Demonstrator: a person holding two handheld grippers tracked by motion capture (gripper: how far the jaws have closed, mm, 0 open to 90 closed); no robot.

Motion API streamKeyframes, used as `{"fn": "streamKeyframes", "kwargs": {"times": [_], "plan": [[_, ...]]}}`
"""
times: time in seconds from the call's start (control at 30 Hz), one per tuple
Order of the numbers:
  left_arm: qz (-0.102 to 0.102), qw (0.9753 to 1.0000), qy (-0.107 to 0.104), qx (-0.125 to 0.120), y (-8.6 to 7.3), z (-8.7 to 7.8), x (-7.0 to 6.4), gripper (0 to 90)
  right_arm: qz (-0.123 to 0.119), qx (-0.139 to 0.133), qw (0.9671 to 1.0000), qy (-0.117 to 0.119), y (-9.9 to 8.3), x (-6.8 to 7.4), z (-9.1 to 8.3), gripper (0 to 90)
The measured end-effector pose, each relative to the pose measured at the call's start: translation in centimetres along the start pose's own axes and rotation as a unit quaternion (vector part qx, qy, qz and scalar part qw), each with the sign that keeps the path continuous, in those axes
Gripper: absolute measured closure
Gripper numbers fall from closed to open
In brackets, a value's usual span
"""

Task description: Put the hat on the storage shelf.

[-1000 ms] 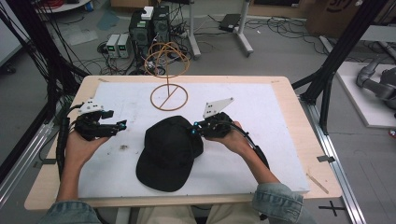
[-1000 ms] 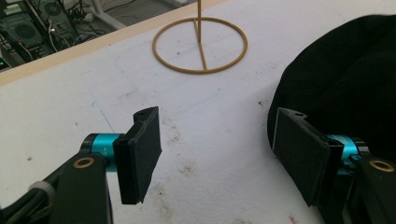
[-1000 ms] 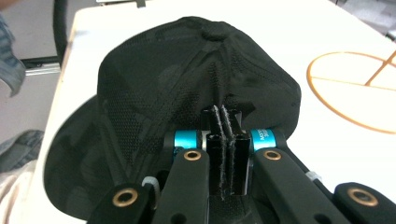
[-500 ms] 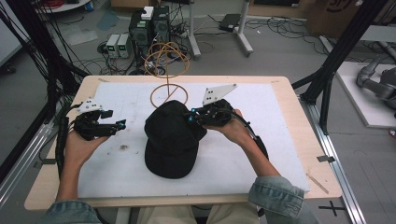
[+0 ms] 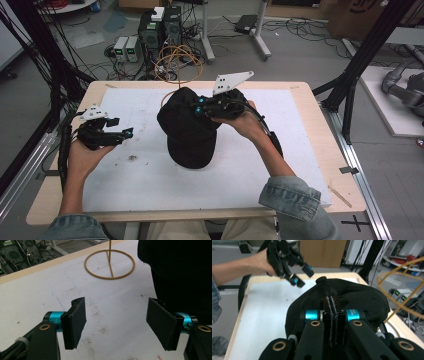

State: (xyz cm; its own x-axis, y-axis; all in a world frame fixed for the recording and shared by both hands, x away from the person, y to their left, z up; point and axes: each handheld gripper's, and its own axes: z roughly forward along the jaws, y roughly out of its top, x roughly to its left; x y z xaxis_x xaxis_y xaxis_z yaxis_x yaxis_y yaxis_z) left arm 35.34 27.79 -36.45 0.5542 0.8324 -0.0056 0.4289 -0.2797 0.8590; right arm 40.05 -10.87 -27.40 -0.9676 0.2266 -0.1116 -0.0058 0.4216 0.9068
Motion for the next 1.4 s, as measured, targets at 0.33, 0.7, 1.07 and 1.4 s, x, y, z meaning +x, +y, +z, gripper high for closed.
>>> {"fn": "streamKeyframes", "kwargs": {"times": [0.33,0.7,1.07,1.4], "plan": [[-0.007,1.0,0.001,0.001,-0.3,0.0,0.6,32.3,-0.022,-0.03,0.9993,0.009,2.9,-0.9,0.1,89.9],[-0.014,0.9999,0.001,0.002,-0.5,0.1,0.9,32.3,-0.027,-0.069,0.9971,0.021,5.5,-2.6,0.5,89.8],[-0.018,0.9998,-0.001,0.002,-0.7,0.1,1.2,32.2,-0.025,-0.095,0.995,0.015,7.2,-5.1,0.5,89.8],[-0.026,0.9997,0.001,0.001,-0.9,0.0,1.5,32.3,-0.029,-0.102,0.9941,0.018,8.9,-7.3,1.1,89.8]]}}
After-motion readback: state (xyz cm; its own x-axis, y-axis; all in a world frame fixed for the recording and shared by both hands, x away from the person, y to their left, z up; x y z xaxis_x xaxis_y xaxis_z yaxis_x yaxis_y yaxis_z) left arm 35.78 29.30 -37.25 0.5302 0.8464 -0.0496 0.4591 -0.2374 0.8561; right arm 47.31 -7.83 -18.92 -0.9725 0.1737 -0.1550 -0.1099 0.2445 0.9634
